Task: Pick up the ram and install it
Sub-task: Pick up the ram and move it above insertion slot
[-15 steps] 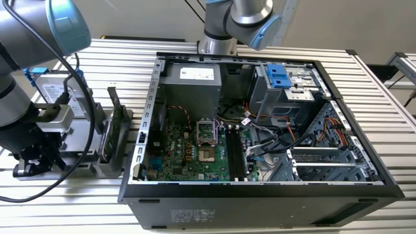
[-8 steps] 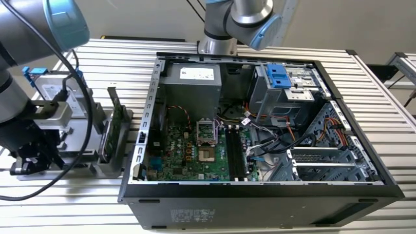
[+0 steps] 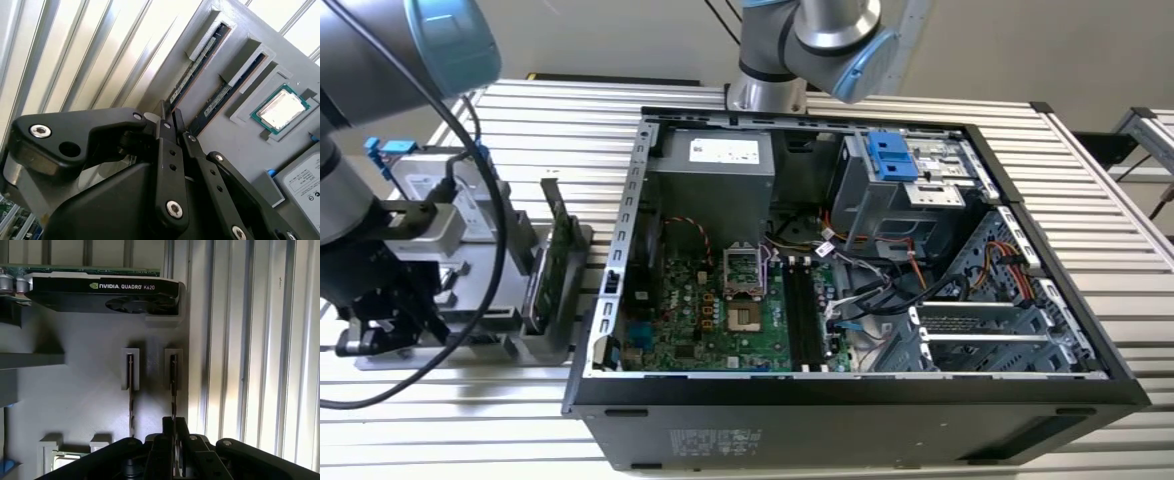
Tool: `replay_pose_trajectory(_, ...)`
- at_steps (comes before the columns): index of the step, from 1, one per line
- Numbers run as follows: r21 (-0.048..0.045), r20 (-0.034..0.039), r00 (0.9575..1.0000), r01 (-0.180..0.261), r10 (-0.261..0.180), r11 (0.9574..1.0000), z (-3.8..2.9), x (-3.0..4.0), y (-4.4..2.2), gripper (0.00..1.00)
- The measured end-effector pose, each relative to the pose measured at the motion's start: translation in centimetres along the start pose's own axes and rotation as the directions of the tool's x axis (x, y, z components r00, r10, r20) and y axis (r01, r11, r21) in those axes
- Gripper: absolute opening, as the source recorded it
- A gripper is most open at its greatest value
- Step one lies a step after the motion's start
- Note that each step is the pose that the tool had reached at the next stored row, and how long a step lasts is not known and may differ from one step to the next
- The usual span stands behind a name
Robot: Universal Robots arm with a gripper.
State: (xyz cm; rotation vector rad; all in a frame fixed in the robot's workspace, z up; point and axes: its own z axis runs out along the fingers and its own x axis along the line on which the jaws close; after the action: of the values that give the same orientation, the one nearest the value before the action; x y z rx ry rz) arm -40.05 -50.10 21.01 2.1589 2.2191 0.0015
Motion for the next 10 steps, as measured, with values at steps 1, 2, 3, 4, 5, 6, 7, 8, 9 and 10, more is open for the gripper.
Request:
replay_pose_trajectory(1, 0.0001, 0.0001, 1.0000, 0.000, 0.000, 1.0000, -0.06, 0.00, 0.00, 0.00)
replay_pose_trajectory(2, 0.0001, 0.0001, 1.0000, 0.000, 0.000, 1.0000, -0.12, 0.00, 0.00, 0.00)
replay_pose_trajectory(3, 0.0002, 0.0001, 1.0000, 0.000, 0.000, 1.0000, -0.18, -0.01, 0.00, 0.00)
replay_pose_trajectory(4, 0.0002, 0.0002, 1.0000, 0.000, 0.000, 1.0000, -0.24, -0.01, 0.00, 0.00)
replay_pose_trajectory(5, 0.0001, 0.0001, 1.0000, 0.000, 0.000, 1.0000, -0.31, -0.01, 0.01, 0.00)
replay_pose_trajectory(6, 0.0001, 0.0001, 1.0000, 0.000, 0.000, 1.0000, -0.36, -0.01, 0.01, 0.00)
replay_pose_trajectory(7, 0.0000, 0.0000, 1.0000, 0.000, 0.000, 1.0000, -0.41, -0.01, 0.01, 0.00)
replay_pose_trajectory(8, 0.0000, 0.0000, 1.0000, 0.000, 0.000, 1.0000, -0.46, -0.01, 0.01, 0.00)
replay_pose_trajectory(9, 0.0001, 0.0001, 1.0000, 0.000, 0.000, 1.0000, -0.52, -0.02, 0.01, 0.00)
replay_pose_trajectory(10, 0.0001, 0.0001, 1.0000, 0.000, 0.000, 1.0000, -0.57, -0.02, 0.02, 0.00)
